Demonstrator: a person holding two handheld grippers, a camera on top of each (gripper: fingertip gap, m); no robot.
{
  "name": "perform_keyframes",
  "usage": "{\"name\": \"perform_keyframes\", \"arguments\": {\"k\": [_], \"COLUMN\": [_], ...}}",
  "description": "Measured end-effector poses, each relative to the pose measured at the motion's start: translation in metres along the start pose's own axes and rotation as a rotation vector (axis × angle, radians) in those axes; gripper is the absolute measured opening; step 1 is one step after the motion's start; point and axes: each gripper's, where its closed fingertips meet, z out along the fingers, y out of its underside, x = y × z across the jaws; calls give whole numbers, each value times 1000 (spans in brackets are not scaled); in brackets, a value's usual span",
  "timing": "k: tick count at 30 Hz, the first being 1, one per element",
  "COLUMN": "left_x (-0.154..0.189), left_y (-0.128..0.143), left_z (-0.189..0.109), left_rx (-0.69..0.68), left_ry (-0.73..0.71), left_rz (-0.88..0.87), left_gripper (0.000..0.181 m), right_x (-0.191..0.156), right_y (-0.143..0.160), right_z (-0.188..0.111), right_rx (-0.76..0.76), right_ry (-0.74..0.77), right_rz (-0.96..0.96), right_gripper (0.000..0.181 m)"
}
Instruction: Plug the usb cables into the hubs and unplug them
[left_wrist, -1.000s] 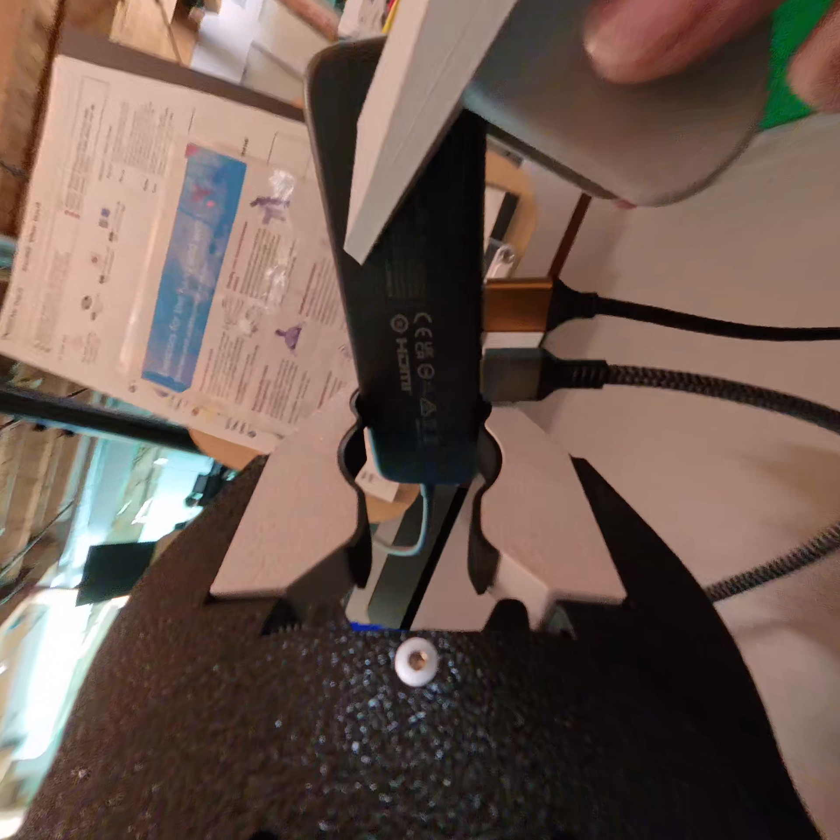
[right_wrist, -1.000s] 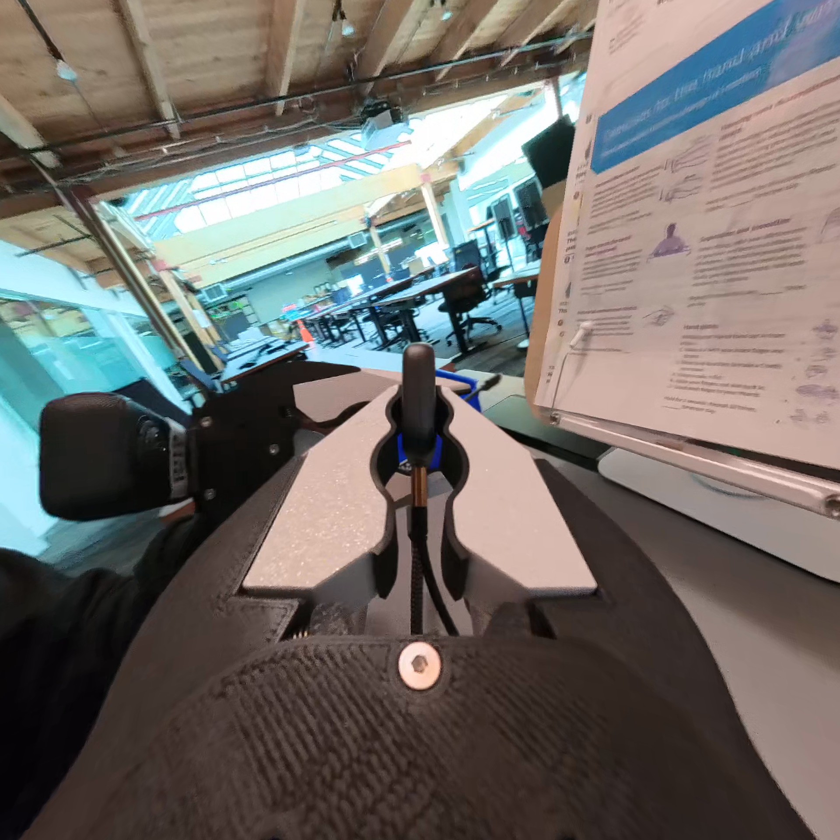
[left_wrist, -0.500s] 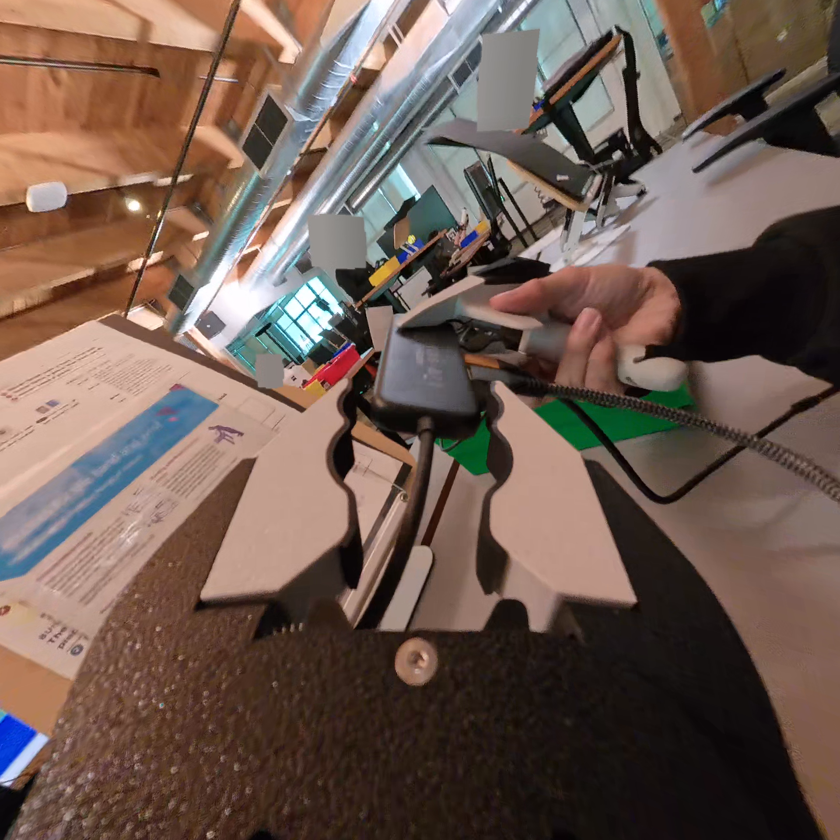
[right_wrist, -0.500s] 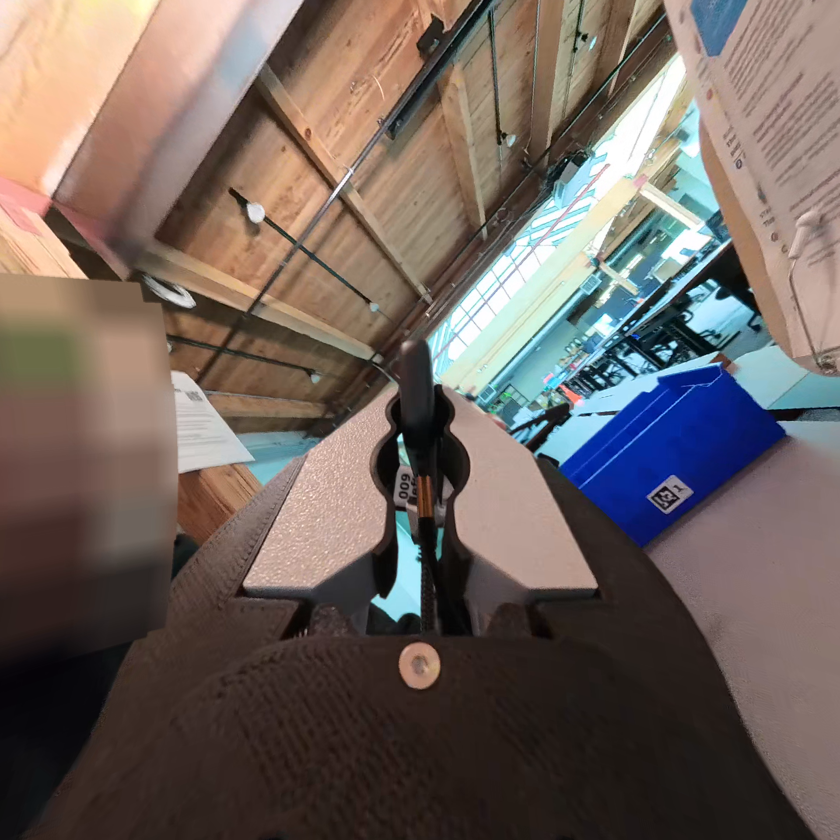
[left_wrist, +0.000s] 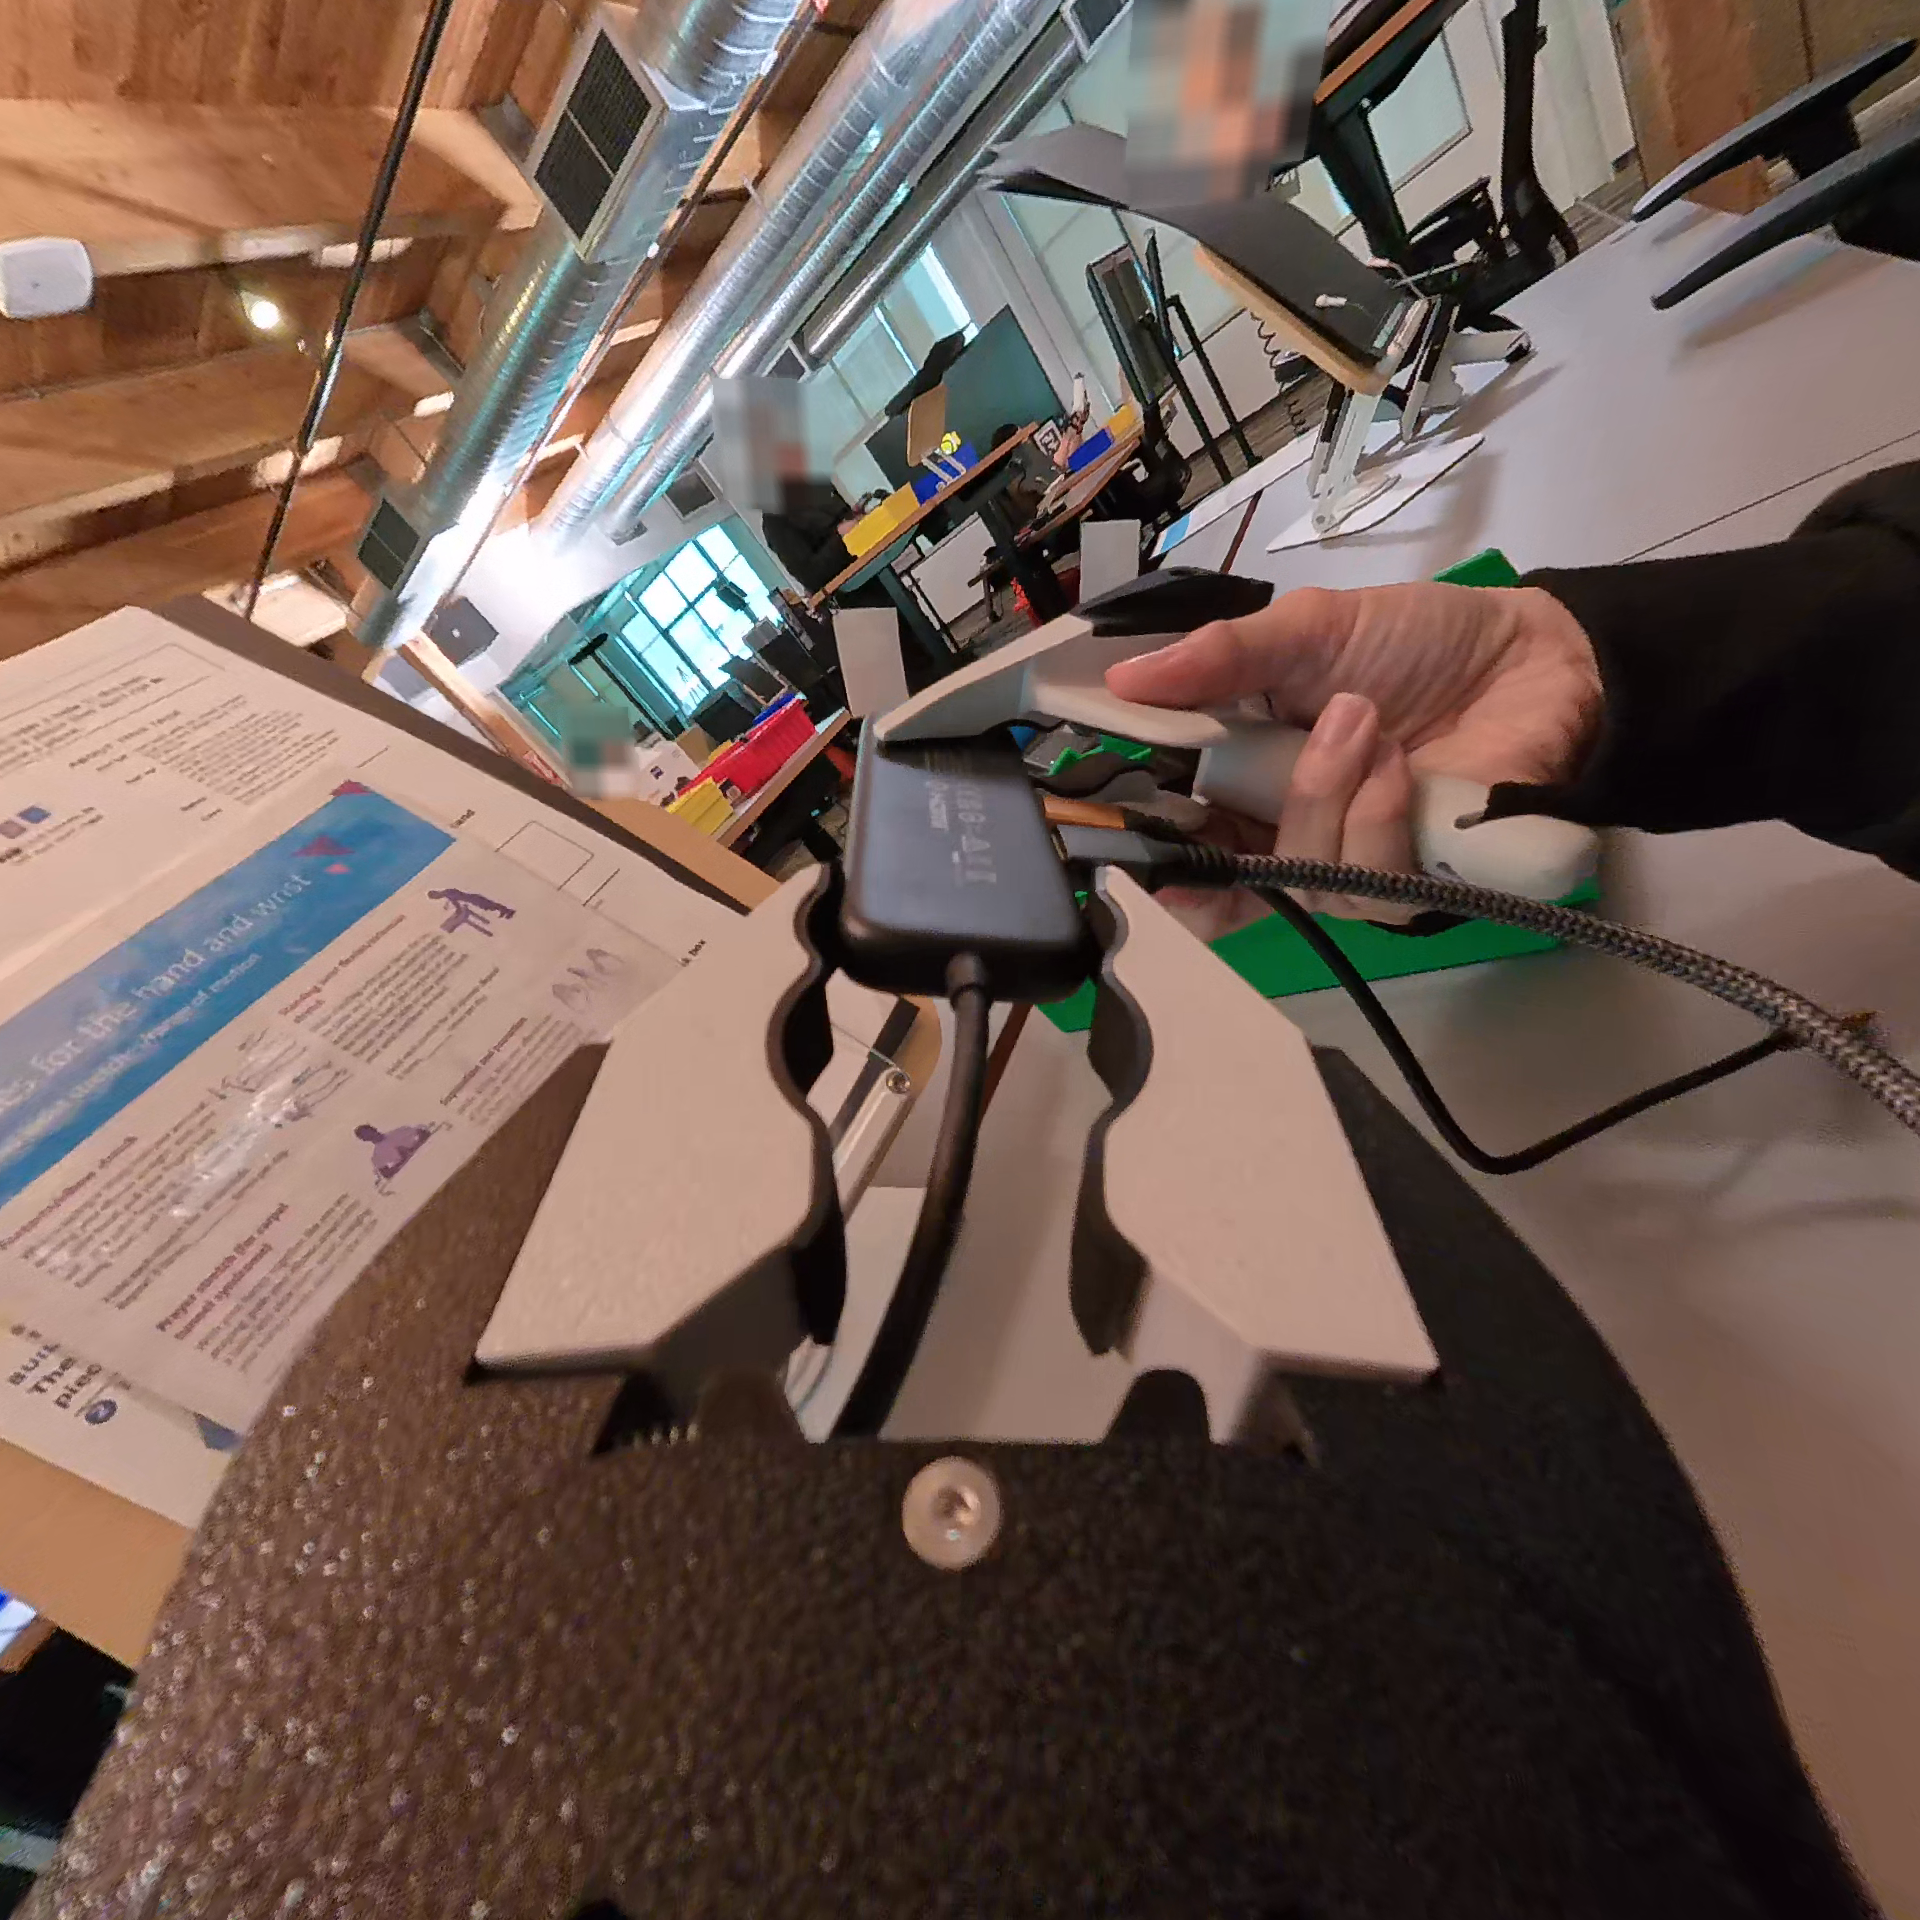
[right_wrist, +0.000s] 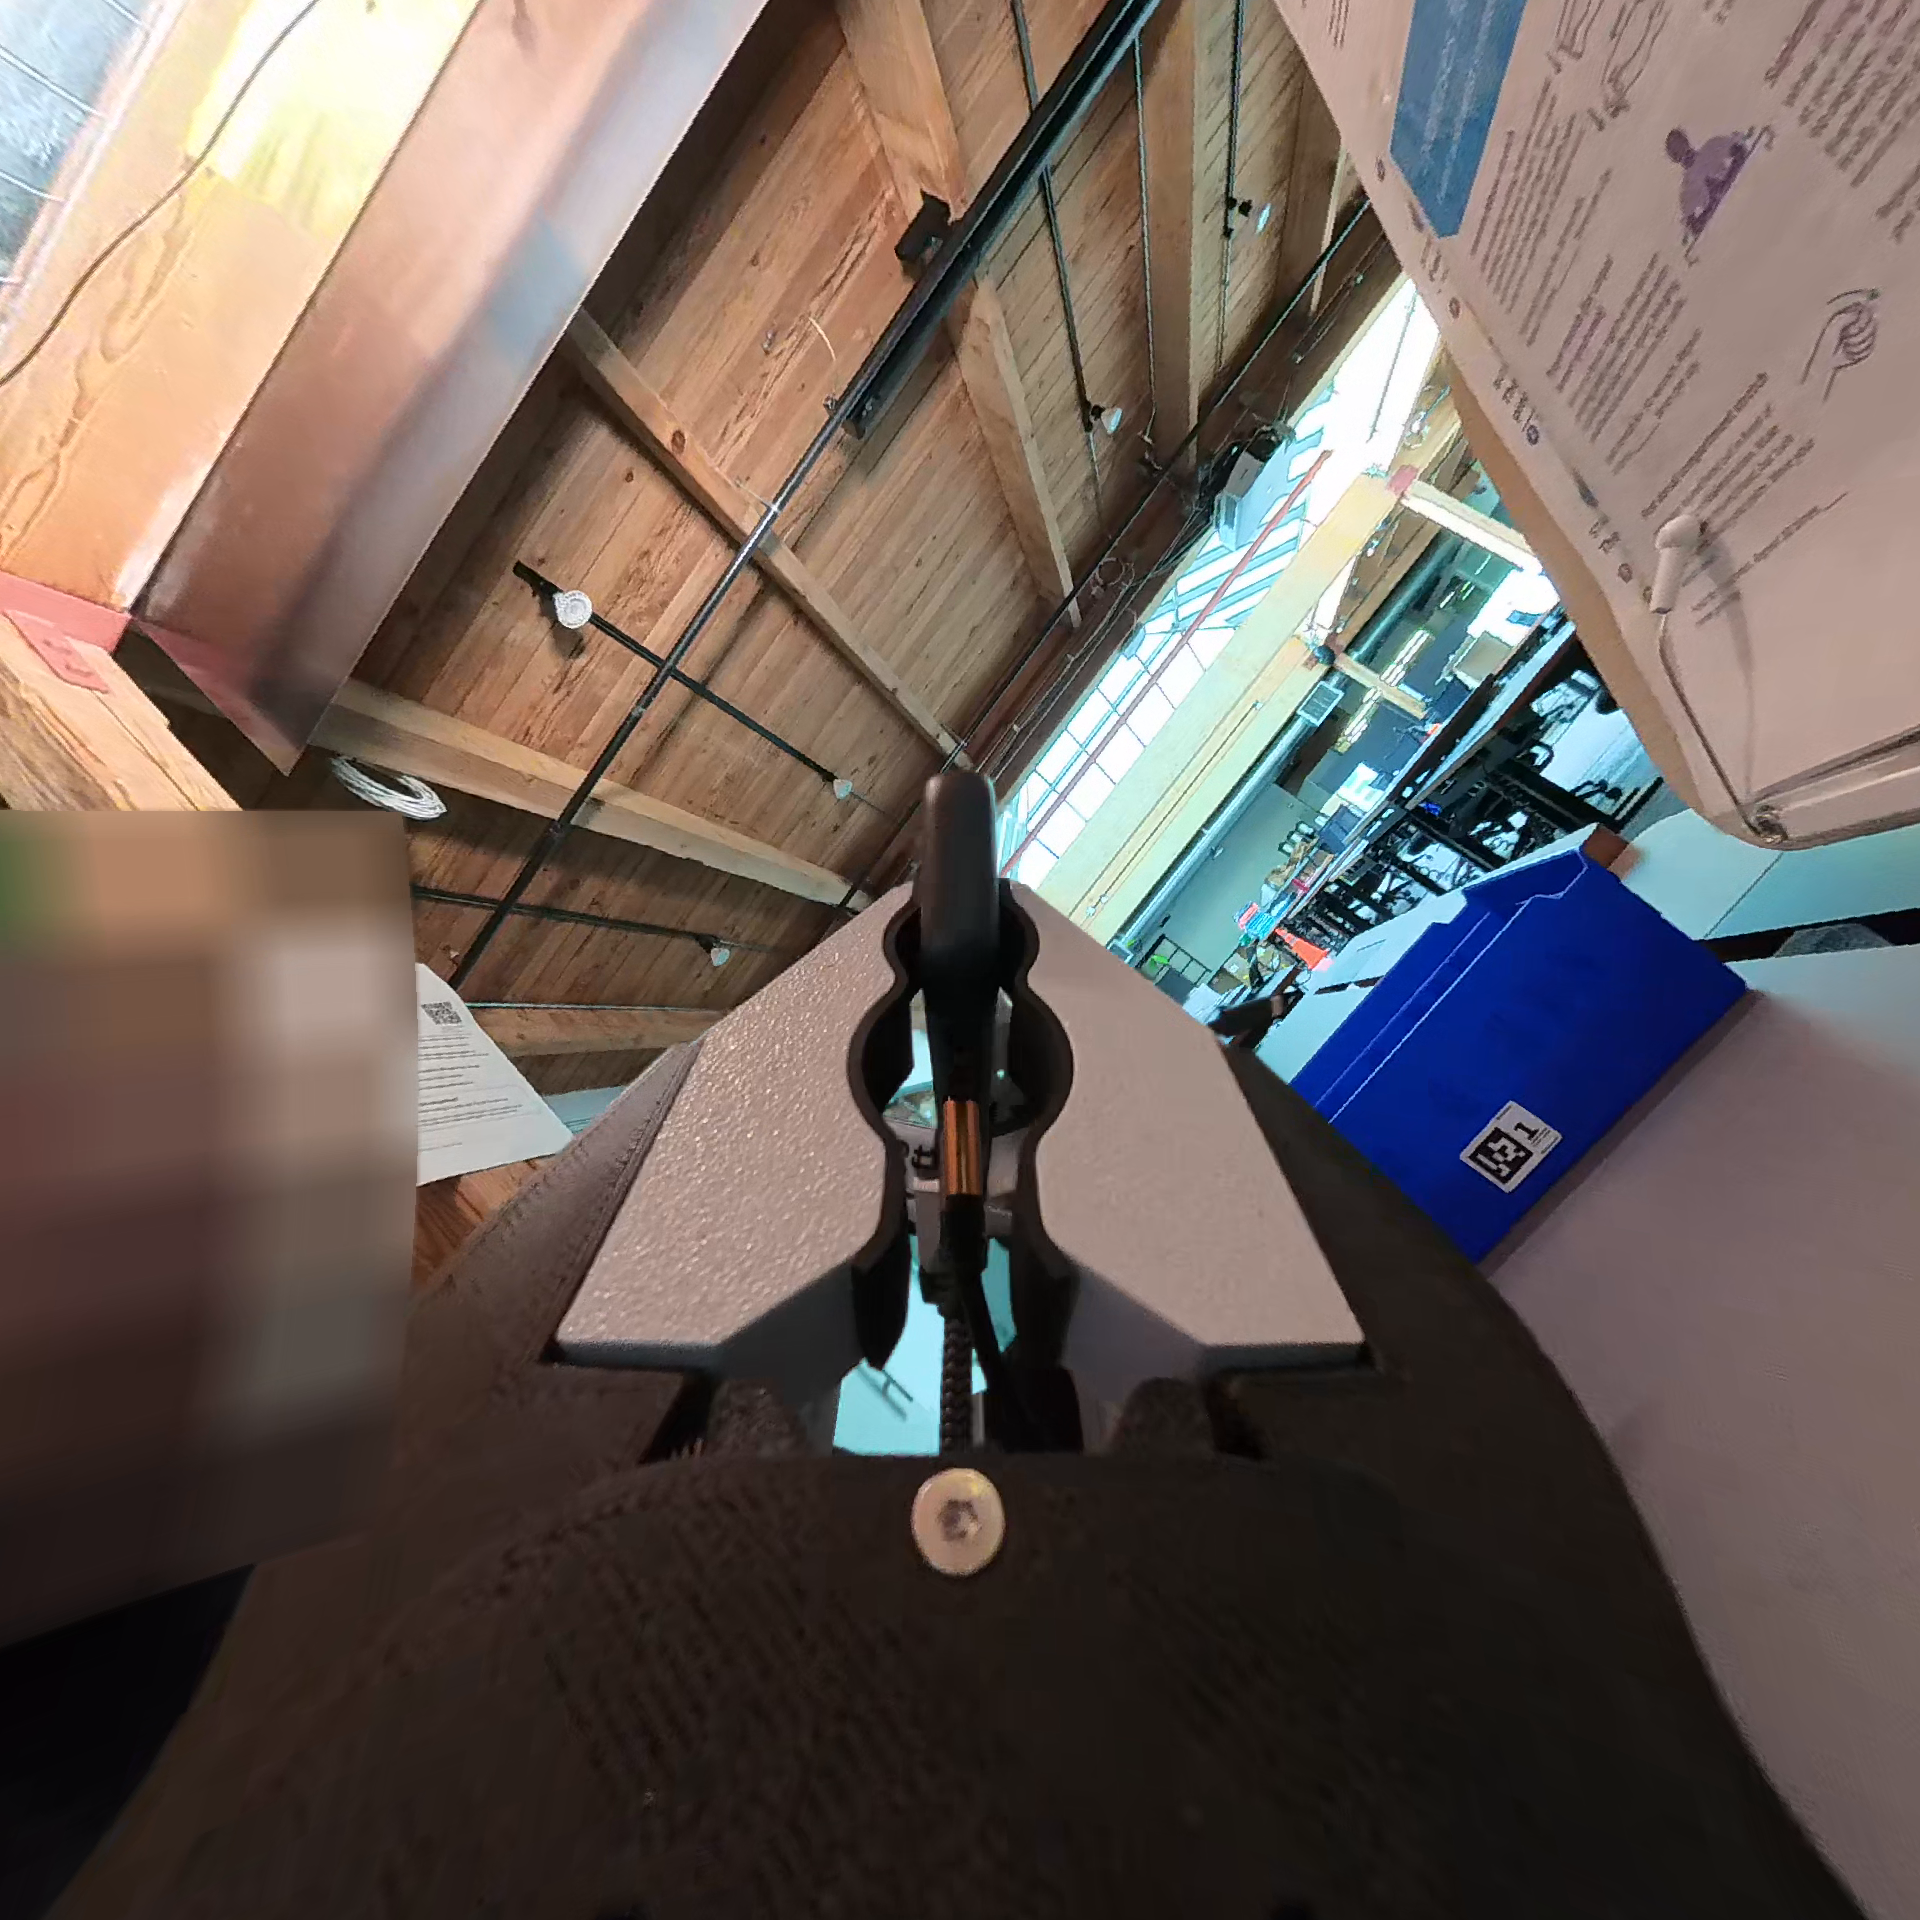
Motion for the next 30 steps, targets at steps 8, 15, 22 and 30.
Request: {"name": "perform_keyframes", "arguments": {"k": [8, 15, 22, 30], "left_x": [-12, -69, -70, -62], "left_y": [-4, 21, 33, 29], "left_z": [4, -22, -17, -9], "left_rx": [-34, -135, -151, -123], "left_ry": [-54, -332, -422, -404], "left_rz": [-142, -380, -424, -455], "left_gripper": [45, 45, 45, 45], "right_x": [4, -17, 4, 19], "right_y": [-10, -6, 25, 20], "right_z": [-5, 7, 29, 23], "right_rx": [-21, -103, -190, -213], "right_ry": [203, 475, 487, 565], "right_rz": [-313, -1001, -1107, -1195], "right_gripper": [39, 69, 47, 22]}}
